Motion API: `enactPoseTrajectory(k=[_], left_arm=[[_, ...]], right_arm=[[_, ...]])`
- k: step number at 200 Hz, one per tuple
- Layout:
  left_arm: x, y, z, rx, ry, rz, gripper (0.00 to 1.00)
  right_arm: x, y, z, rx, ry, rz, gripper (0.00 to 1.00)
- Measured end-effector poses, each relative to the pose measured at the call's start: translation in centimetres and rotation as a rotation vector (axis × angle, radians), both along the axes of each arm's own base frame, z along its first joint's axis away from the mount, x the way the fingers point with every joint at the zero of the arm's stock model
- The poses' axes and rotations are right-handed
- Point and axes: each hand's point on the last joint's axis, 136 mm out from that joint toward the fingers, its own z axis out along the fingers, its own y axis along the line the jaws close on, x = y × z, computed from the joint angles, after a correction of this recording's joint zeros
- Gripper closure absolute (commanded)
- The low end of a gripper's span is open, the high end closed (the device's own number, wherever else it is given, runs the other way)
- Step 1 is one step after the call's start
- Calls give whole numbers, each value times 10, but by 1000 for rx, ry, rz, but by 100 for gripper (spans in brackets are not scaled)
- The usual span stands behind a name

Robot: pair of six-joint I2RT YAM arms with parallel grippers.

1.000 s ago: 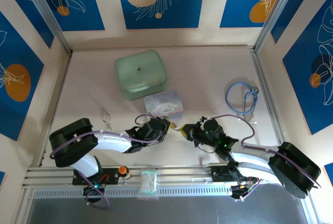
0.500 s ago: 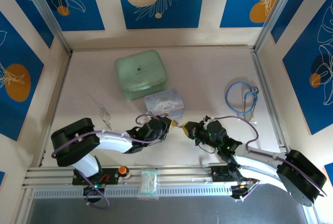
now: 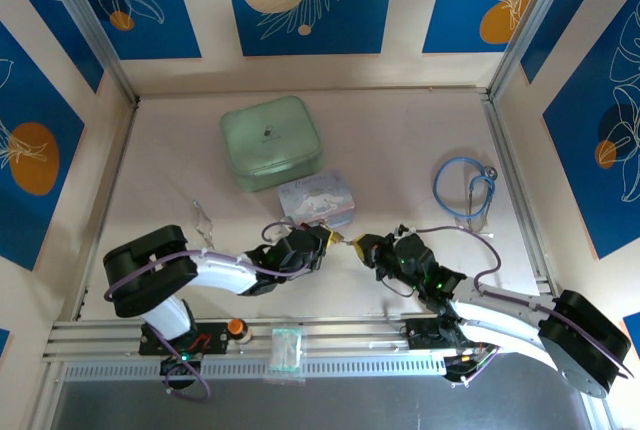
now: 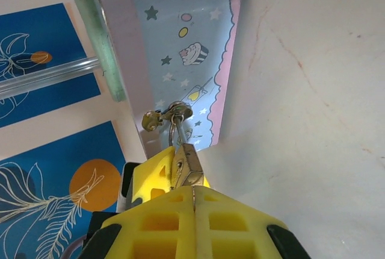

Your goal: Unlock the padlock with the key

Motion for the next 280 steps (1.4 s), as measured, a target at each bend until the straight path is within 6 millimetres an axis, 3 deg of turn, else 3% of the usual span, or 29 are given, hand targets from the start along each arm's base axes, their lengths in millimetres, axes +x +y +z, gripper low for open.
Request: enactPoseTrajectory(k=[266, 280], left_arm=[[-1, -13, -1, -2, 49, 32, 100], [-2, -13, -2, 11, 43, 27, 96]], right_arm=[[3, -10, -7, -38, 9, -68, 100], [3, -9, -7, -38, 8, -69, 100]])
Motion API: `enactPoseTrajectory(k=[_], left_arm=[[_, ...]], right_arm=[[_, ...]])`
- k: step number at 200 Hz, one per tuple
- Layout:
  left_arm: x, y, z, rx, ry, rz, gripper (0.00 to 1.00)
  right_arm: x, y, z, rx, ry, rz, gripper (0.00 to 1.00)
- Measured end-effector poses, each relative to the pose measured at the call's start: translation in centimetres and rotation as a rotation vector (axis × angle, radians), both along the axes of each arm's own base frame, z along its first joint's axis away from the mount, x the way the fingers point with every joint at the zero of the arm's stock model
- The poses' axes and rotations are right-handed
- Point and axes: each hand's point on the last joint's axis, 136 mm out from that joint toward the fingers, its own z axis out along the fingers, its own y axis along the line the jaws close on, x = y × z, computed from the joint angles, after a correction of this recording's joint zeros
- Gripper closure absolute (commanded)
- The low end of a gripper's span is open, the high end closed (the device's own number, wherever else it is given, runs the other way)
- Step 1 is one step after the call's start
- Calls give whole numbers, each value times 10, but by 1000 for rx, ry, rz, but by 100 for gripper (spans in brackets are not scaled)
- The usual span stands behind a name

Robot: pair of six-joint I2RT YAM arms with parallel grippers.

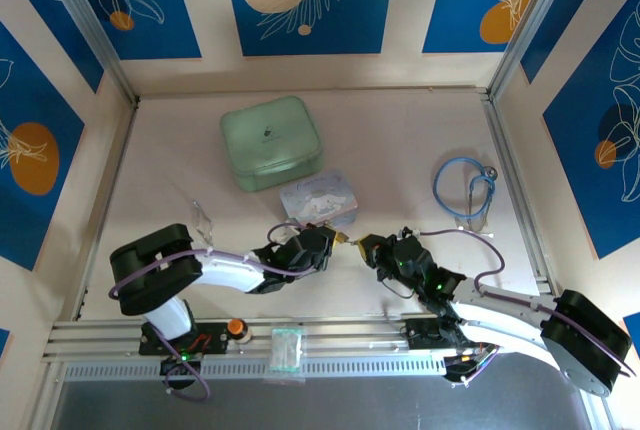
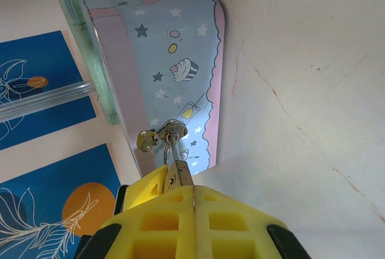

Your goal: Unlock the padlock with the key

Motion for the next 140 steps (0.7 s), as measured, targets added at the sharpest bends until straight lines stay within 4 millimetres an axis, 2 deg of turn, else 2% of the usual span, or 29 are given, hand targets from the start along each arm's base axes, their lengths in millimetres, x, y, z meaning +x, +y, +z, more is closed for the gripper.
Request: enactPoseTrajectory(k=[20, 46, 89, 113, 140], left_arm=[[-2, 1, -3, 26, 0, -10, 90], [-3, 1, -5, 35, 4, -12, 89], [-3, 1, -11, 44, 3, -9, 90], [-4, 3, -13, 55, -5, -18, 90], [-6, 5, -17, 88, -12, -37, 83]], right_arm=[[0, 0, 0, 0, 1, 3, 100], [-2, 0, -1, 1, 3, 16, 100], [-15, -14, -22, -59, 40, 24, 100], [-18, -18, -19, -65, 28, 29, 100], [-17, -23, -14, -68, 4, 23, 100]])
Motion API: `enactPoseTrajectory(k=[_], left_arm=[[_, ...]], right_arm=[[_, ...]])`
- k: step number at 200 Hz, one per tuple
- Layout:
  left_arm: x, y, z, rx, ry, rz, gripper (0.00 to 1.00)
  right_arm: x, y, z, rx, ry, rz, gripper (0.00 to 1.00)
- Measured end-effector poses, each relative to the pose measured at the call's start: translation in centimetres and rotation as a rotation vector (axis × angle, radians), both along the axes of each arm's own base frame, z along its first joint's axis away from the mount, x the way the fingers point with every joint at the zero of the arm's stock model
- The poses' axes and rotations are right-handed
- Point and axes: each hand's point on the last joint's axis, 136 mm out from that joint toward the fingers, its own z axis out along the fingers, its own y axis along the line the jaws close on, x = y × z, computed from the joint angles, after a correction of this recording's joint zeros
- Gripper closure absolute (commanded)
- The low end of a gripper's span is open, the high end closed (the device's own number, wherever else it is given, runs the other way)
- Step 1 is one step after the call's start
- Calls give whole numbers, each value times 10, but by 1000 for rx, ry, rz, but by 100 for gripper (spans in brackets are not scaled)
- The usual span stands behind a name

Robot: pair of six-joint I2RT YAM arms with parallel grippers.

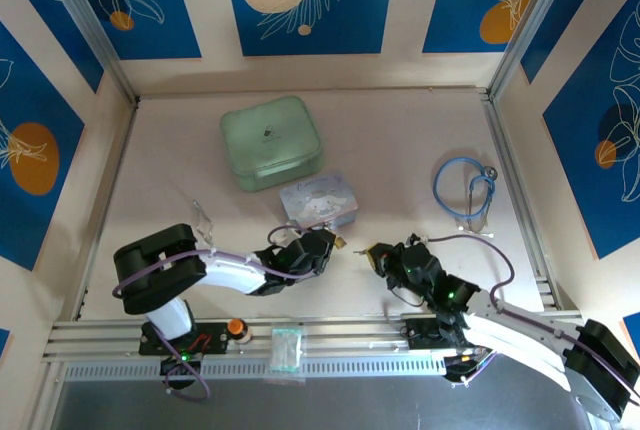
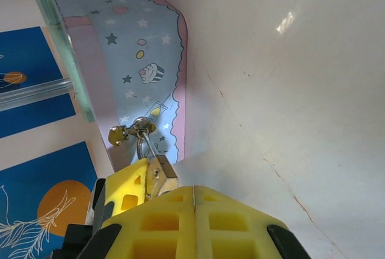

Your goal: Unlock the padlock with the key

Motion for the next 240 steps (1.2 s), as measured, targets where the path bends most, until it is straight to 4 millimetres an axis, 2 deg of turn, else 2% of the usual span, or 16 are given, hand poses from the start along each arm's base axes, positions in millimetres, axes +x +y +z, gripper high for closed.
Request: enactPoseTrajectory(k=[33, 54, 68, 90, 106, 118, 145, 171, 193, 211, 240], left_arm=[[-7, 9, -19, 61, 20, -23, 72], [-9, 16, -27, 93, 21, -31, 67], [-10, 18, -29, 109, 18, -37, 56], [-10, 18, -20, 106, -3, -45, 35], [-11, 20, -14, 116, -15, -57, 27], [-13, 23, -12, 125, -21, -66, 27], [-19, 40, -9, 187, -36, -83, 39], [-17, 48, 14, 171, -93, -67, 41], [-15, 47, 30, 130, -131, -57, 41], [-14, 45, 35, 110, -141, -52, 42], [-13, 38, 43, 39, -138, -31, 42]], right_arm=[[3, -5, -2, -50, -26, 32, 100], [4, -1, 1, -98, -53, 83, 100], [6, 5, 9, -114, -82, 123, 100], [11, 16, 22, -127, -120, 180, 100], [14, 23, 26, -134, -137, 217, 100], [14, 28, 25, -135, -141, 243, 100], [13, 33, 23, -132, -140, 273, 100], [17, 38, 30, -115, -161, 279, 100], [21, 49, 46, -92, -196, 291, 100], [22, 60, 57, -69, -226, 311, 100], [18, 73, 55, -68, -233, 342, 100]])
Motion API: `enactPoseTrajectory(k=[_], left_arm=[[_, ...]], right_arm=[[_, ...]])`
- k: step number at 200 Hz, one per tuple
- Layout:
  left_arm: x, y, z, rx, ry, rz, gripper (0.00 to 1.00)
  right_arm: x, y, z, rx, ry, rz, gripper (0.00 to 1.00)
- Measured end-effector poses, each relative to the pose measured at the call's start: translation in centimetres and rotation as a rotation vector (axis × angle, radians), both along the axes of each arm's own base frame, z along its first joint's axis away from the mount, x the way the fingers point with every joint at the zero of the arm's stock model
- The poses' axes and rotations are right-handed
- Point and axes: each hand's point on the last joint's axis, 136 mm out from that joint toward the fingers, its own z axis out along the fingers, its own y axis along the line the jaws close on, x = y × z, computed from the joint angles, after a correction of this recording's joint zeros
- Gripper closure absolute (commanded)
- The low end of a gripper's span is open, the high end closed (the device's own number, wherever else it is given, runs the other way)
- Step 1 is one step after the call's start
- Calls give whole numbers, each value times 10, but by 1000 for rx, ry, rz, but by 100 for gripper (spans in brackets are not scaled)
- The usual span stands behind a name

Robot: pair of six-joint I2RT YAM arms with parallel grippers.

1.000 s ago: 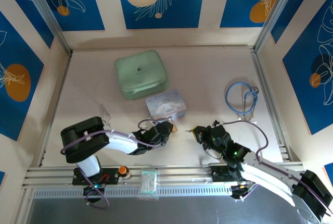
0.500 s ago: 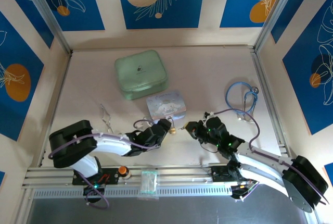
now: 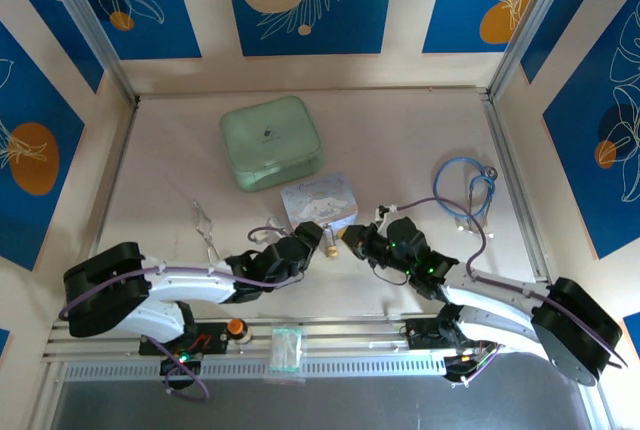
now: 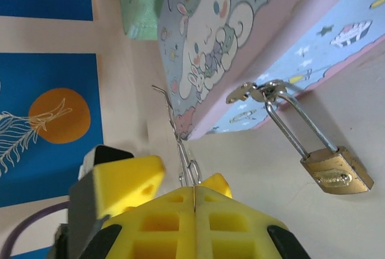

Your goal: Unlock the padlock with the key

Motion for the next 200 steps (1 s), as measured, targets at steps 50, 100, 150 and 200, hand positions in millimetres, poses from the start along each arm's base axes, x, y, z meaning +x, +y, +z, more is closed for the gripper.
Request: enactPoseTrajectory(k=[50, 100, 150, 200], left_arm=[[3, -10, 2, -152, 27, 51, 58], [3, -6, 6, -165, 32, 70, 70], [1, 2, 8, -149, 47, 86, 91], [0, 4, 5, -118, 52, 84, 100]], right_arm=[[-5, 23, -6, -3, 2, 41, 100], [-3, 27, -6, 9, -3, 27, 100], [-2, 27, -4, 11, -7, 20, 100], [-4, 27, -9, -2, 2, 24, 100]])
